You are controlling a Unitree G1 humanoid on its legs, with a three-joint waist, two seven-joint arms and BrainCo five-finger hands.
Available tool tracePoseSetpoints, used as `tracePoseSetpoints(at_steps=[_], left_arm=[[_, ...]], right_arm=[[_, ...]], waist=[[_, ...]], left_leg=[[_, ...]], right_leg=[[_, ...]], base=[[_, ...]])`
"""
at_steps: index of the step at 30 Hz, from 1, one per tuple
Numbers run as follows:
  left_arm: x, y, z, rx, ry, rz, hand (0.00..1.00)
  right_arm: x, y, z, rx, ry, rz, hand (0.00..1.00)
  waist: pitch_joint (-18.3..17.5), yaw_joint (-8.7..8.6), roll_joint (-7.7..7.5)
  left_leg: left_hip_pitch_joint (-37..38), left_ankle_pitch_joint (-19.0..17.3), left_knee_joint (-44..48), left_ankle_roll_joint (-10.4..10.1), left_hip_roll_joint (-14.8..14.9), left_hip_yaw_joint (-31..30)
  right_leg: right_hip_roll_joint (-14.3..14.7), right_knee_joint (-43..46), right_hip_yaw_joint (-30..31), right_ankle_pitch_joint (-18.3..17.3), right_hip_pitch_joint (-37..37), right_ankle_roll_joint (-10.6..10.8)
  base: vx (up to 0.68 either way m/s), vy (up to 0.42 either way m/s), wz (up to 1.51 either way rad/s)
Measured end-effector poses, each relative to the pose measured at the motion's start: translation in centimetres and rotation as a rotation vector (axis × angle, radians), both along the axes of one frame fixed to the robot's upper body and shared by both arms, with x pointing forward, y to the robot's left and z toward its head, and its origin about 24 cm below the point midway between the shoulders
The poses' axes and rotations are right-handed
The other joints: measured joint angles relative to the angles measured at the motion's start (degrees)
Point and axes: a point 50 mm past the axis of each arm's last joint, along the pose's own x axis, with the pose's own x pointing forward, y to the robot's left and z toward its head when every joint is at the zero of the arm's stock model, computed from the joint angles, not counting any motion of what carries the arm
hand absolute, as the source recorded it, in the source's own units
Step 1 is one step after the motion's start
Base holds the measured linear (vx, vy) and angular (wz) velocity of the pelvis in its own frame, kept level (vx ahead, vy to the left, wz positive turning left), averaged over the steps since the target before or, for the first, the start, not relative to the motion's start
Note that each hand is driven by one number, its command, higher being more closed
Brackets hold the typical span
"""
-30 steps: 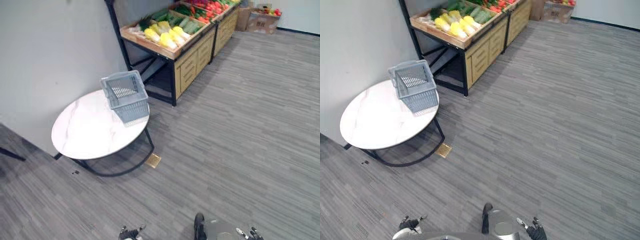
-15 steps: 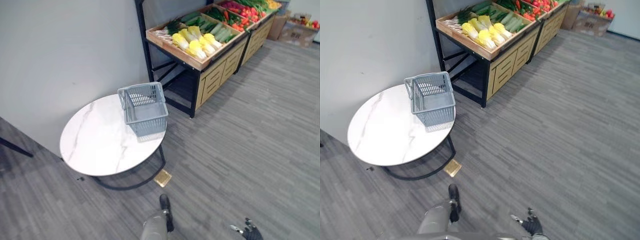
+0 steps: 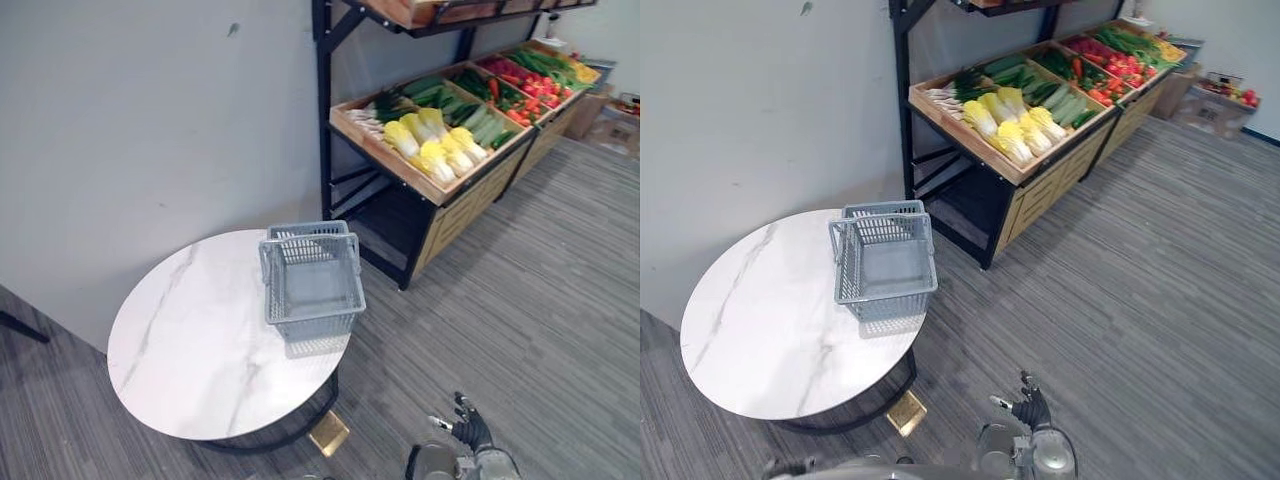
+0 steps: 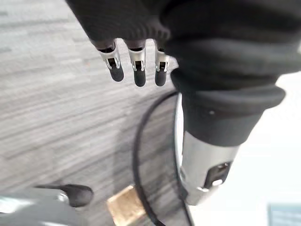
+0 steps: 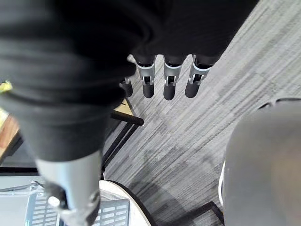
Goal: Pick vegetable in the basket
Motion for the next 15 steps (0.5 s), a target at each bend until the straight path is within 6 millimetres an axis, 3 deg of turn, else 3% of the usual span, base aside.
tracePoseSetpoints(at_steps=[2, 3, 4, 7, 8, 9, 11, 15], left_arm=[[0.5, -0.1, 0.1, -0.002, -0.012, -0.006, 0.0], [0.2, 0.0, 0.0, -0.004, -0.004, 0.002, 0.0], [-0.1, 0.7, 0.1, 0.005, 0.005, 0.015, 0.0], [-1.2, -1.6, -0.8, -0.074, 0.055, 0.076, 0.0], [-1.4, -2.0, -0.9, -0.087, 0.066, 0.085, 0.0], [-1.9, -2.1, -1.0, -0.103, 0.08, 0.116, 0.0], [-2.5, -2.0, -1.1, -0.107, 0.098, 0.139, 0.0], [-3.0, -2.0, -1.2, -0.112, 0.13, 0.126, 0.0]], right_arm=[[0.0, 0.1, 0.0, -0.008, 0.002, 0.01, 0.0], [-0.2, 0.2, -0.2, -0.006, 0.014, 0.011, 0.0], [-0.6, 0.5, -0.4, 0.007, 0.032, 0.003, 0.0], [-0.1, -1.5, -0.4, -0.049, 0.072, 0.009, 0.0], [-0.2, -1.7, -0.5, -0.049, 0.086, 0.003, 0.0], [-0.2, -1.8, -0.6, -0.04, 0.106, -0.004, 0.0], [-0.6, -1.8, -0.9, -0.03, 0.134, -0.032, 0.0], [-1.7, -2.8, -1.0, -0.056, 0.136, -0.173, 0.0]], waist=[[0.0, -0.02, -0.1], [-0.25, 0.01, -0.8], [-0.24, 0.01, -2.99], [-0.36, 0.96, 3.17], [-0.41, 1.15, 4.12], [-0.5, 1.34, 4.52], [-0.68, 1.53, 3.77], [-0.83, 1.31, 3.65]], left_leg=[[0.49, -1.7, 1.47, -2.54, 1.94, -2.99], [1.16, -2.97, 2.03, -4.21, 2.69, -5.12], [2.86, -4.93, 2.35, -5.4, 2.35, -7.81], [2.17, -4.65, 3.92, -7.6, 9.27, -8.83], [1.87, -4.24, 3.78, -7.64, 10.29, -8.75], [1.14, -2.27, 3.52, -8.25, 11.17, -7.83], [-0.89, 1.33, 3.44, -8.33, 11.39, -4.3], [-3.32, 7.81, -0.61, -7.71, 11.21, 7.15]], right_leg=[[3.23, -9.23, 6.04, 5.34, 0.7, 0.48], [4.22, -14.47, 9.36, 11.04, 2.9, 0.66], [2.77, -14.73, 9.17, 14.74, 5.71, 2.11], [8.16, -16.61, 2.51, 12.75, 9.34, -1.28], [8.93, -17.38, 1.4, 12.56, 10.03, -1.6], [9.3, -17.83, -0.53, 11.9, 10.49, -2.58], [8.58, -19.17, -3.62, 11.08, 11.24, -3.56], [6.77, -21.62, -12.33, 10.28, 13.41, -3.67]], base=[[0.51, -0.367, 0.79], [0.45, -0.471, 1.08], [0.44, -0.487, 1.05], [0.36, -0.413, 0.77], [0.27, -0.328, 0.73], [0.17, -0.281, 0.77], [0.09, -0.244, 0.84], [0.0, -0.128, 1.11]])
